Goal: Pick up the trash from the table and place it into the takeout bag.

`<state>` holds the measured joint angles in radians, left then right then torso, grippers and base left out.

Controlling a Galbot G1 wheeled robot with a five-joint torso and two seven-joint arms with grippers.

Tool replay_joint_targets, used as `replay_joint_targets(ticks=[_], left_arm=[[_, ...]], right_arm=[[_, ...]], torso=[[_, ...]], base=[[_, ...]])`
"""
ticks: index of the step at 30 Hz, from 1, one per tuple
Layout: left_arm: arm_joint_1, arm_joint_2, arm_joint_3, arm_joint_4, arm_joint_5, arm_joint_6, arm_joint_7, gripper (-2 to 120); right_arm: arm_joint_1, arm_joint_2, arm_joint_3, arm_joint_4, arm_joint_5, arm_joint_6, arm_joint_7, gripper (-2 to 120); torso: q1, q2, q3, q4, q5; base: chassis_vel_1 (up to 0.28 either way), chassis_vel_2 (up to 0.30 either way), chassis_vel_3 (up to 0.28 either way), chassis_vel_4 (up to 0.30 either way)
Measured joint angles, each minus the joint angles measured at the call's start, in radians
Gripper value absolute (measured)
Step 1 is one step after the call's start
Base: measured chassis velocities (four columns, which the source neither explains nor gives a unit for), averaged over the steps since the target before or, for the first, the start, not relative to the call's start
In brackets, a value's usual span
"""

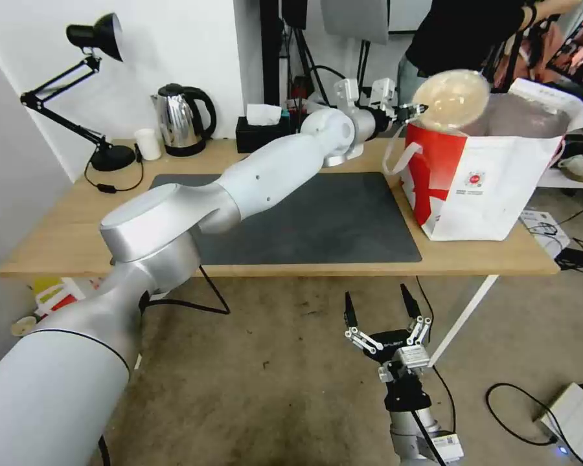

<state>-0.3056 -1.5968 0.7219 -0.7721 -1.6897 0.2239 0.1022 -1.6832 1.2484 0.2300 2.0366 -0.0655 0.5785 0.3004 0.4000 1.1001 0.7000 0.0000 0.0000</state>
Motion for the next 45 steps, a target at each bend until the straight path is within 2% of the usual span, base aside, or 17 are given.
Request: replay_joint_targets(ticks=[2, 4, 7, 9, 13, 24, 36, 45], left_arm=[[-0.003, 0.000, 0.004, 0.000, 0.000, 0.000, -0.001, 59], [-0.004, 0.000, 0.006, 0.000, 0.000, -0.001, -0.003, 63], [-0.011, 0.000, 0.015, 0.000, 0.000, -0.001, -0.007, 77], [-0.014, 0.000, 0.017, 0.000, 0.000, -0.001, -0.007, 81], [-0.022, 0.001, 0.028, -0.001, 0.001, -0.003, -0.018, 97], [-0.029, 0.001, 0.052, -0.014, 0.011, -0.007, -0.035, 100], [-0.069, 0.000, 0.124, -0.043, 0.009, 0.011, 0.013, 100], [-0.081, 0.001, 0.127, -0.061, 0.007, 0.006, 0.017, 100]], right_arm=[[0.000, 0.000, 0.000, 0.000, 0.000, 0.000, 0.000, 100], [0.000, 0.000, 0.000, 0.000, 0.000, 0.000, 0.000, 100], [0.000, 0.000, 0.000, 0.000, 0.000, 0.000, 0.000, 100], [0.000, 0.000, 0.000, 0.000, 0.000, 0.000, 0.000, 100], [0.000, 0.000, 0.000, 0.000, 0.000, 0.000, 0.000, 100], [0.000, 0.000, 0.000, 0.000, 0.000, 0.000, 0.000, 100], [0.000, 0.000, 0.000, 0.000, 0.000, 0.000, 0.000, 100], [0.000, 0.000, 0.000, 0.000, 0.000, 0.000, 0.000, 100]], torso=[[0.000, 0.000, 0.000, 0.0000, 0.0000], [0.000, 0.000, 0.000, 0.0000, 0.0000], [0.000, 0.000, 0.000, 0.0000, 0.0000], [0.000, 0.000, 0.000, 0.0000, 0.0000], [0.000, 0.000, 0.000, 0.0000, 0.0000], [0.000, 0.000, 0.000, 0.0000, 0.0000], [0.000, 0.000, 0.000, -0.0001, 0.0000], [0.000, 0.000, 0.000, 0.0000, 0.0000]], base=[[0.000, 0.000, 0.000, 0.000], [0.000, 0.000, 0.000, 0.000], [0.000, 0.000, 0.000, 0.000], [0.000, 0.000, 0.000, 0.000], [0.000, 0.000, 0.000, 0.000], [0.000, 0.000, 0.000, 0.000], [0.000, 0.000, 0.000, 0.000], [0.000, 0.000, 0.000, 0.000]])
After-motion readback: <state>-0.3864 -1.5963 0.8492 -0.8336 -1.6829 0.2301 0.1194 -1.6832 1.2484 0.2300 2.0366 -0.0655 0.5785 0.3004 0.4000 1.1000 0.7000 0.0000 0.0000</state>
